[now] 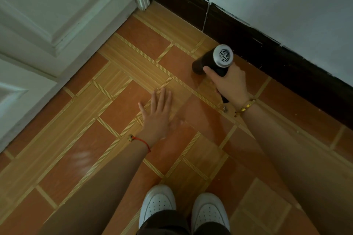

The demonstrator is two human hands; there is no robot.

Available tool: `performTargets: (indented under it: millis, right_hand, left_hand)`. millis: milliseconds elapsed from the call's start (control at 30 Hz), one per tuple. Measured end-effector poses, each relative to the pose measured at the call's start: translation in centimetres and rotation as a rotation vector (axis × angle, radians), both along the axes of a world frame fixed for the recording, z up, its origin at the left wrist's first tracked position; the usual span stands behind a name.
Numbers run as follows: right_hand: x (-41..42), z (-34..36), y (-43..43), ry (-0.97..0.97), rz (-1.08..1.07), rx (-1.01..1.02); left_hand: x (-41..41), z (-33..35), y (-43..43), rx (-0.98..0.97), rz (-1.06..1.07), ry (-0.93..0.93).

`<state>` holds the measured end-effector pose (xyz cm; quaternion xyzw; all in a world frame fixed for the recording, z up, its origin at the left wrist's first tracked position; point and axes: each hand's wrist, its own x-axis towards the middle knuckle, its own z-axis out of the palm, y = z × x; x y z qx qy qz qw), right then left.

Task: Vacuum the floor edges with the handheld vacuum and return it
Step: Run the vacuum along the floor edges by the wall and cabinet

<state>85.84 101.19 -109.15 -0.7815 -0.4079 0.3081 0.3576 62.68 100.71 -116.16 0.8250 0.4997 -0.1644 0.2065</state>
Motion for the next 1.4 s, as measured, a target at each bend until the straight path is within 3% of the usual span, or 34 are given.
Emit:
performTargets:
  millis: [600,933,1133,1267,1400]
  right_hand:
    - [-1.0,0.1,-0.1,-0.055,0.18,-0.021]
    - [1.2,1.1,-3.2,-0.071,0.131,-0.142]
    - [2.7,2.2,-5.8,-0.123,0.012,-0.118]
    - [4.4,3.0,-7.6,-0.161,-0.004,-0.201]
    - [4.7,3.5,-9.4,-0.173,0.046,-0.258]
  left_hand:
    - [-0.1,-0.4,0.7,-0.126,-0.034,0.073]
    - [-0.5,-0.9,0.2,-0.055,-0.026,-0.02]
    - [0.2,-0.2,0.3,-0.046,-0.001,0.022]
    - [1.8,1.1,-0.4,0.049,0.065,-0.131]
    - [3.9,1.6,-1.0,0.067,-0.028,-0.227]
